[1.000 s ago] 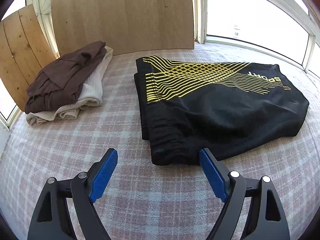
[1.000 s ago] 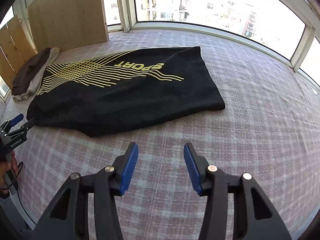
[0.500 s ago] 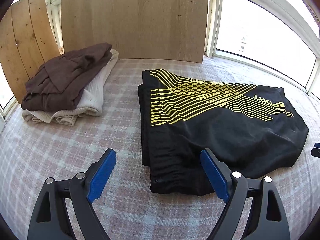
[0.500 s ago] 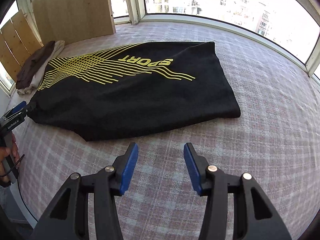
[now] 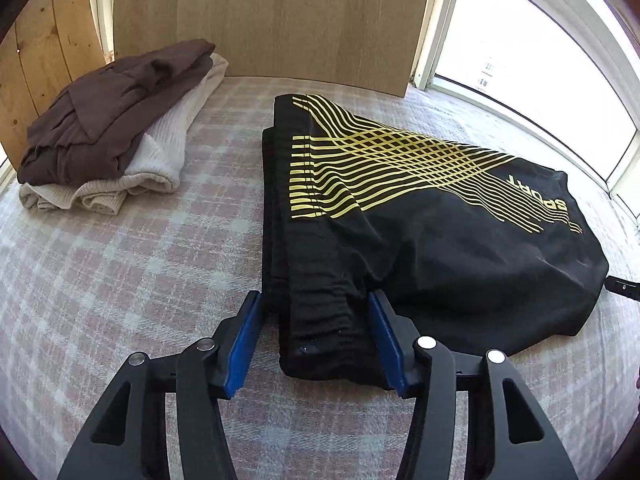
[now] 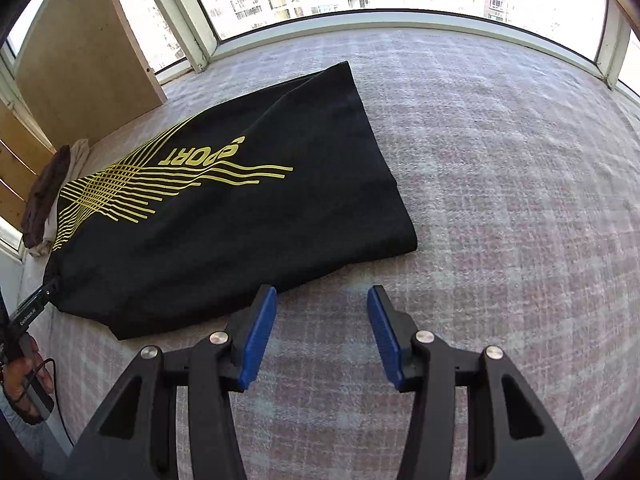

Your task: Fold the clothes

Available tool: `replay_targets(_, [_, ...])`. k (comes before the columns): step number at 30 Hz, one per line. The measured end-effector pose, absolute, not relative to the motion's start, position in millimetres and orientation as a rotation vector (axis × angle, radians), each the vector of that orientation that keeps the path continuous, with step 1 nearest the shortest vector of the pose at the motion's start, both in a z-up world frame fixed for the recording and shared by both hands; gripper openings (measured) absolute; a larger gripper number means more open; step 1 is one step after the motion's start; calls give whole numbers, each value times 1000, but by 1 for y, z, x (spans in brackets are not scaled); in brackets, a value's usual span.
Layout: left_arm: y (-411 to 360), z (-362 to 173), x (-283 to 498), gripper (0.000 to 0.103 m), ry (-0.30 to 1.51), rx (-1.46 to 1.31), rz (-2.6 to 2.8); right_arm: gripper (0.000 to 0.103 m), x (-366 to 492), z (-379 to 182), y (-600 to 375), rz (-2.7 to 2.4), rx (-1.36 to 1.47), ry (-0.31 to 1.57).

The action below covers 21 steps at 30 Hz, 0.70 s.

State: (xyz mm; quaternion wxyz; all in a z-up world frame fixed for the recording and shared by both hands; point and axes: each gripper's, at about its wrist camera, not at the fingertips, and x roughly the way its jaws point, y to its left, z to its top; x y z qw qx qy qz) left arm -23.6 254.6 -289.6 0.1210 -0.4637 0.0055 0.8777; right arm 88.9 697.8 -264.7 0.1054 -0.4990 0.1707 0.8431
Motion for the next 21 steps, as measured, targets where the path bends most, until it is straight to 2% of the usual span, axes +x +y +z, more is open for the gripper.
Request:
replay_targets(1, [254, -287, -22, 54, 27, -1360, 2580, 47, 92, -265, 701, 2474, -1464, 478])
replay_targets(4, [250, -275, -16, 67, 61, -1352, 2634, 47, 99, -266, 708, 2446, -1451, 410])
replay_targets(6, [250, -264, -12, 71, 82, -1327, 2654, 47, 101, -266, 709, 2449, -1443, 387])
replay_targets(12, [263, -251, -3, 72, 123, -1309, 2652, 47, 103, -262, 725, 2501, -1407, 548])
replay_targets(21, [284, -256, 14, 72, 104, -1335, 2637, 47, 63, -252, 740, 2566, -1390, 426])
